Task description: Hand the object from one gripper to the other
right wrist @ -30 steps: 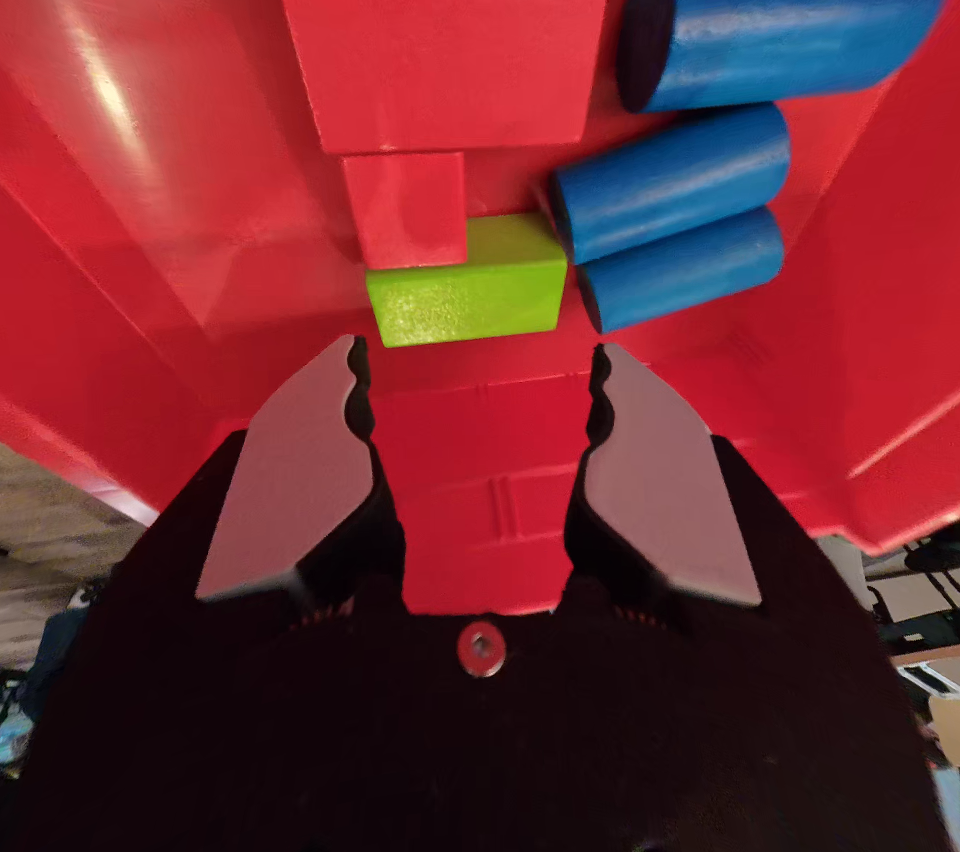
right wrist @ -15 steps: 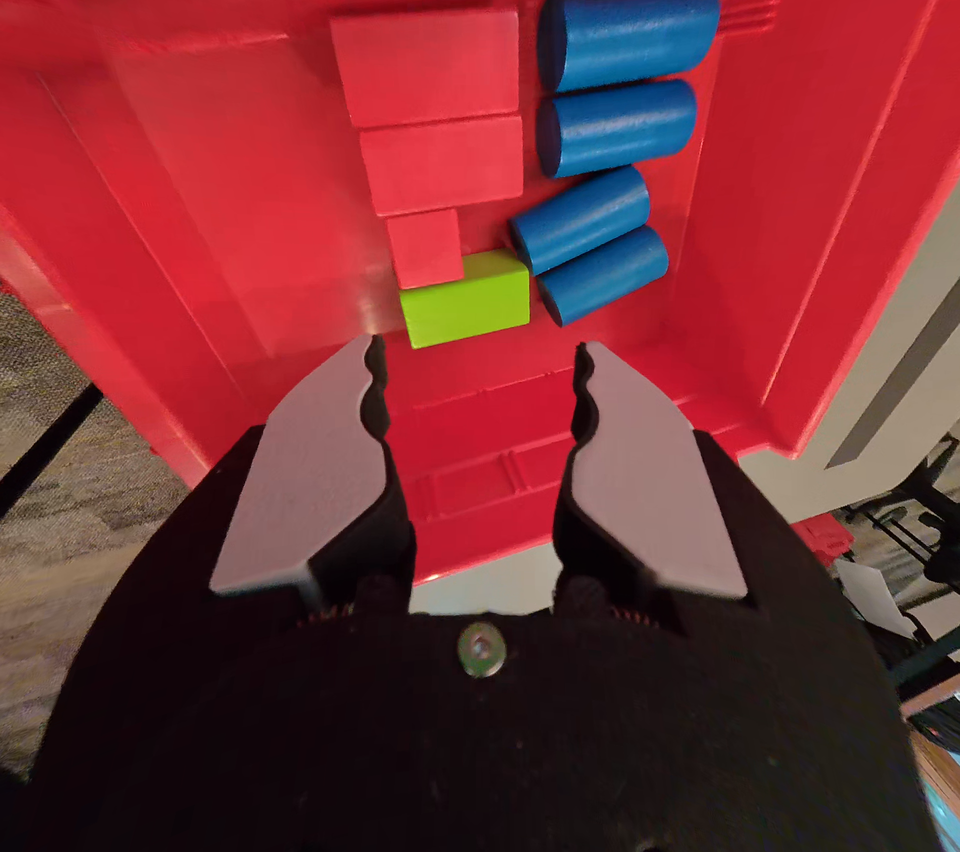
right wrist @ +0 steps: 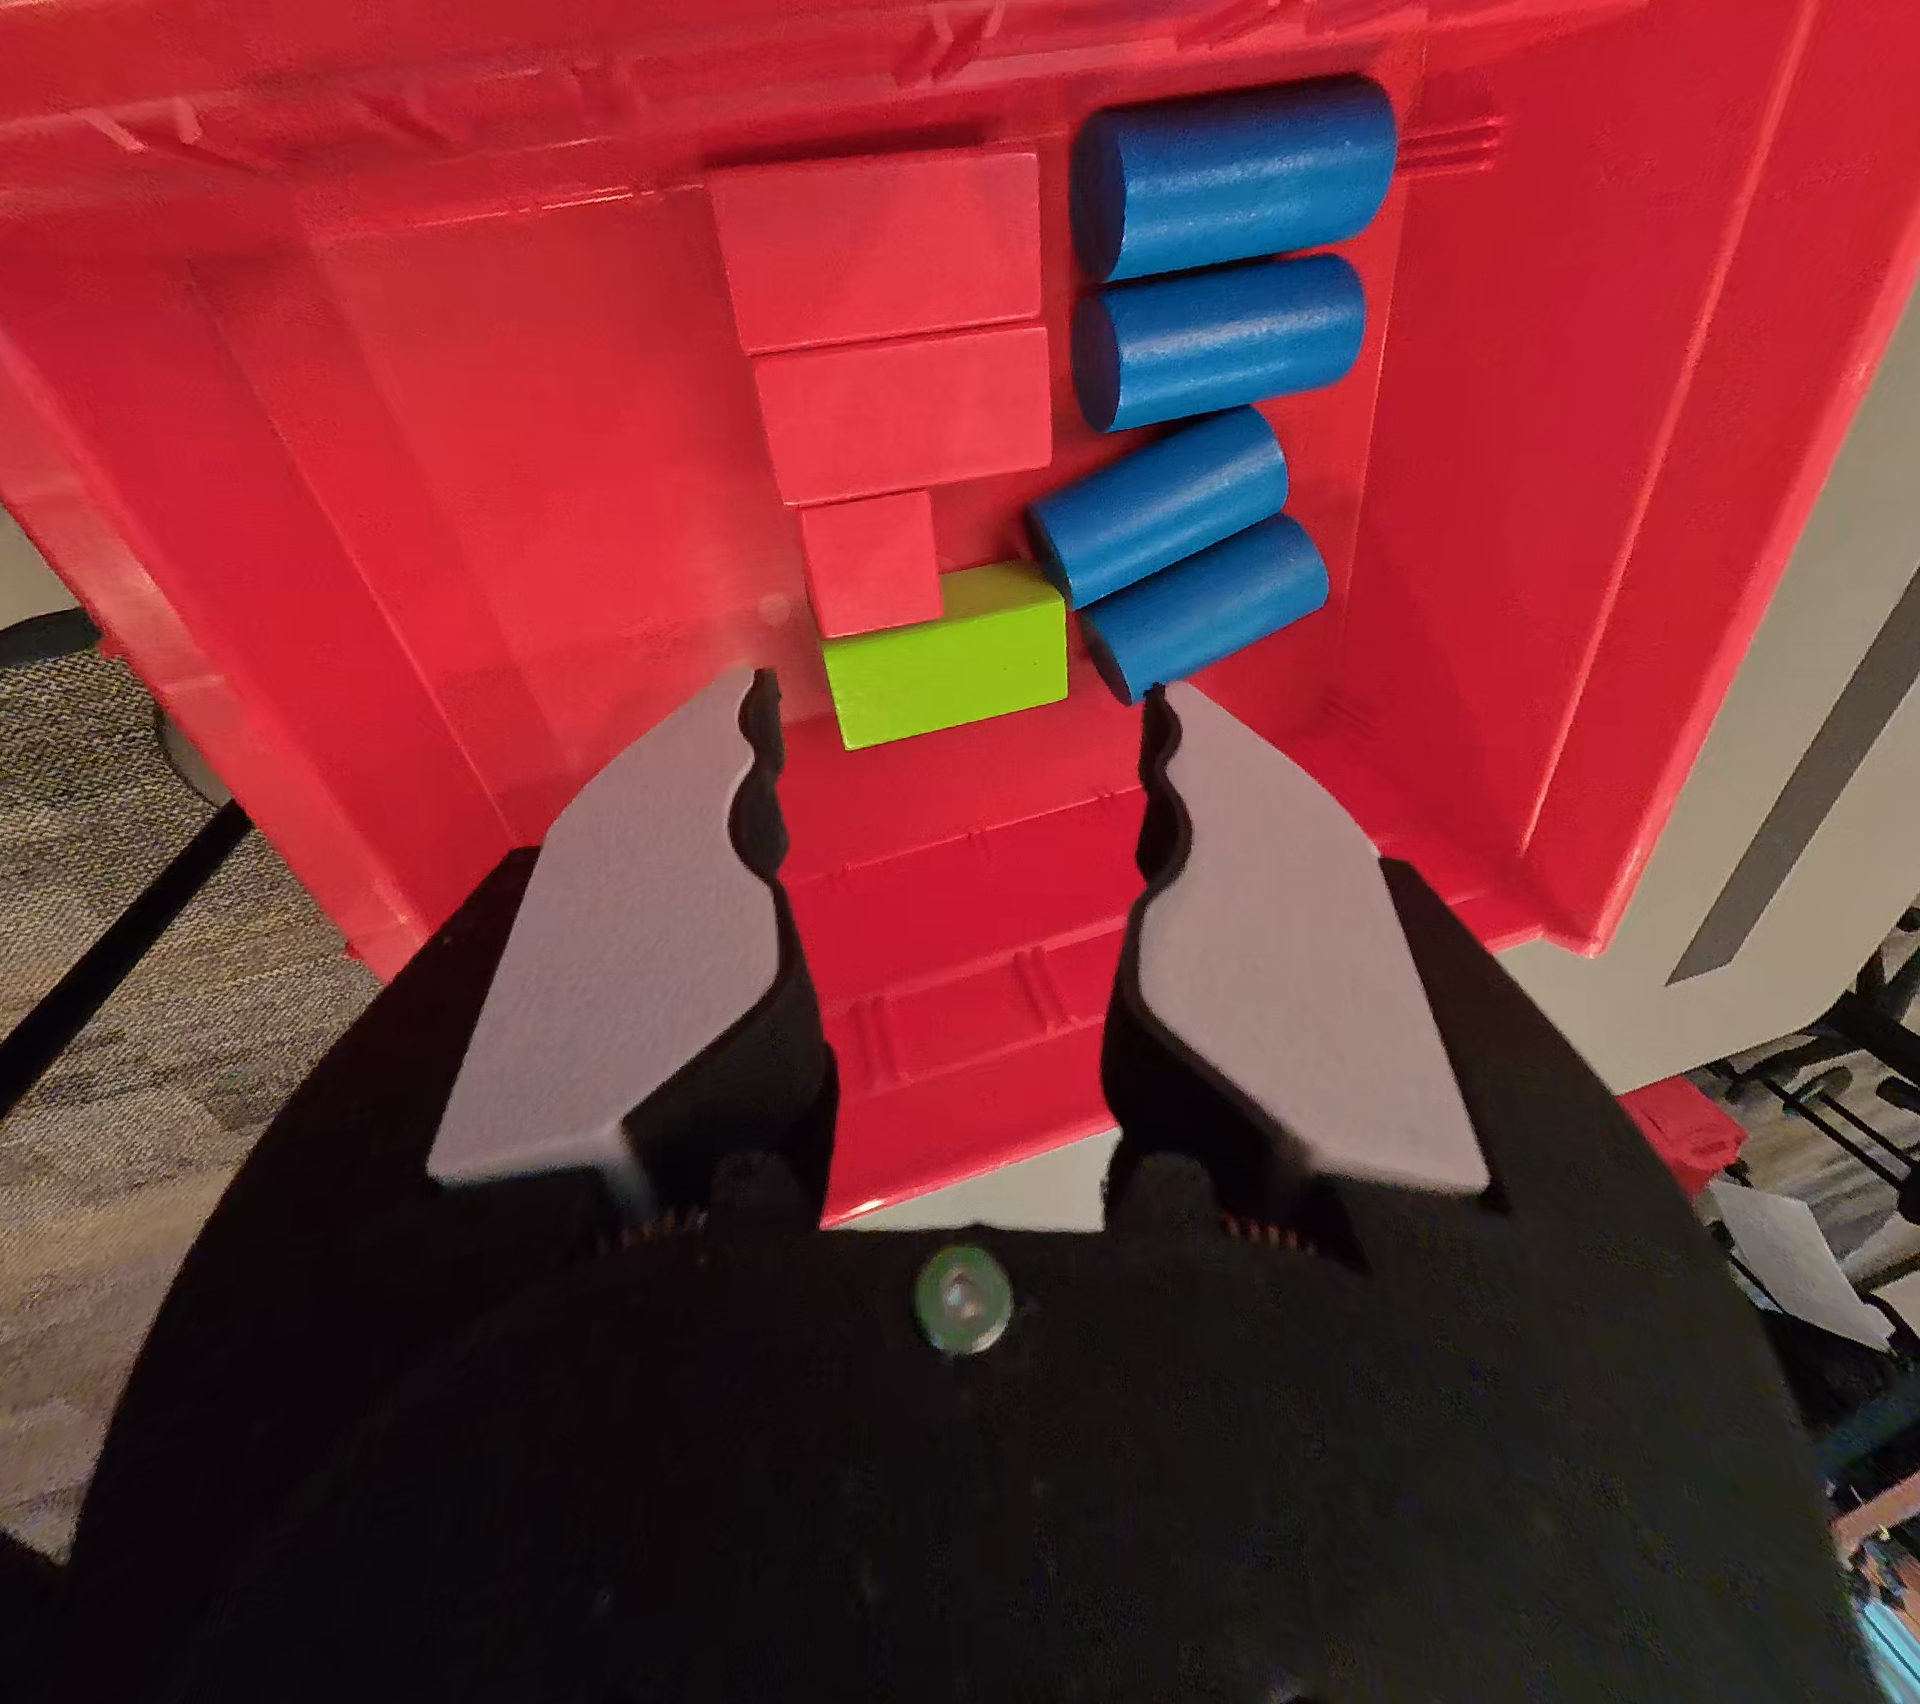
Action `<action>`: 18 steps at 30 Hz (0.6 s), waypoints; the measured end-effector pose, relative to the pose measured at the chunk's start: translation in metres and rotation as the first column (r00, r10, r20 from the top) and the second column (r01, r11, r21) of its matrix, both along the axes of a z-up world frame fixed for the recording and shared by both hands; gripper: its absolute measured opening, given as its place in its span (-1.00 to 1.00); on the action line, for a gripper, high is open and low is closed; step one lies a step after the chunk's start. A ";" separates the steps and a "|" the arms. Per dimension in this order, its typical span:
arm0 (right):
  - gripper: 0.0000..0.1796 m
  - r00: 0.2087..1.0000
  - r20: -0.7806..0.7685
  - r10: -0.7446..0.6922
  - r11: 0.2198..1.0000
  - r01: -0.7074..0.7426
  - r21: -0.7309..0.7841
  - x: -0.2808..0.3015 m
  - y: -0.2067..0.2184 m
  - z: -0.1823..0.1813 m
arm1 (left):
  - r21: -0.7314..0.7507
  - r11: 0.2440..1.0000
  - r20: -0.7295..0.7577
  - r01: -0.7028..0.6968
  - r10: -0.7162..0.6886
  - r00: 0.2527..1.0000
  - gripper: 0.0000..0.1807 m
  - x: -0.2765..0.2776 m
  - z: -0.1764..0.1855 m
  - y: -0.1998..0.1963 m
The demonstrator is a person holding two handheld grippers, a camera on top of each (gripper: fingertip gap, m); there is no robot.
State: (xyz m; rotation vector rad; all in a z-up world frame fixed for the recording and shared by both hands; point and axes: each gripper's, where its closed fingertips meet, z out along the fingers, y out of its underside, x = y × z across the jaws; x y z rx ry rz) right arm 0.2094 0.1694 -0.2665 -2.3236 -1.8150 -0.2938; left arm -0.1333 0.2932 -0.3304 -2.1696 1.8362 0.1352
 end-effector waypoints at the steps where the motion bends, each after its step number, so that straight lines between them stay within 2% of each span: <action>1: -0.27 1.000 -0.001 -0.001 1.000 0.001 0.000 0.000 0.000 0.000 | -0.012 1.000 -0.006 -0.006 0.006 1.000 -0.58 -0.001 0.001 -0.004; 6: -0.28 1.000 -0.008 -0.004 1.000 0.004 -0.002 0.000 0.000 0.001 | -0.052 0.999 -0.021 -0.011 0.010 1.000 -0.58 -0.007 0.006 -0.020; 9: -0.28 1.000 -0.010 0.003 1.000 -0.003 -0.004 -0.003 -0.001 0.000 | -0.017 1.000 -0.018 -0.004 0.003 1.000 -0.44 -0.010 0.007 -0.012; 12: -0.29 1.000 -0.014 0.006 1.000 -0.006 -0.005 -0.005 -0.001 0.001 | 0.036 0.992 -0.073 0.119 -0.116 0.991 -0.31 -0.012 -0.001 -0.005; 14: -0.29 1.000 -0.016 0.004 1.000 -0.004 -0.005 -0.005 -0.002 0.001 | 0.015 0.989 -0.122 0.150 -0.147 0.982 -0.34 -0.016 -0.009 -0.003; 18: -0.29 1.000 -0.023 0.001 1.000 -0.001 -0.004 -0.005 -0.002 0.002 | 0.001 0.980 -0.102 0.199 -0.198 0.975 -0.63 -0.011 -0.008 -0.004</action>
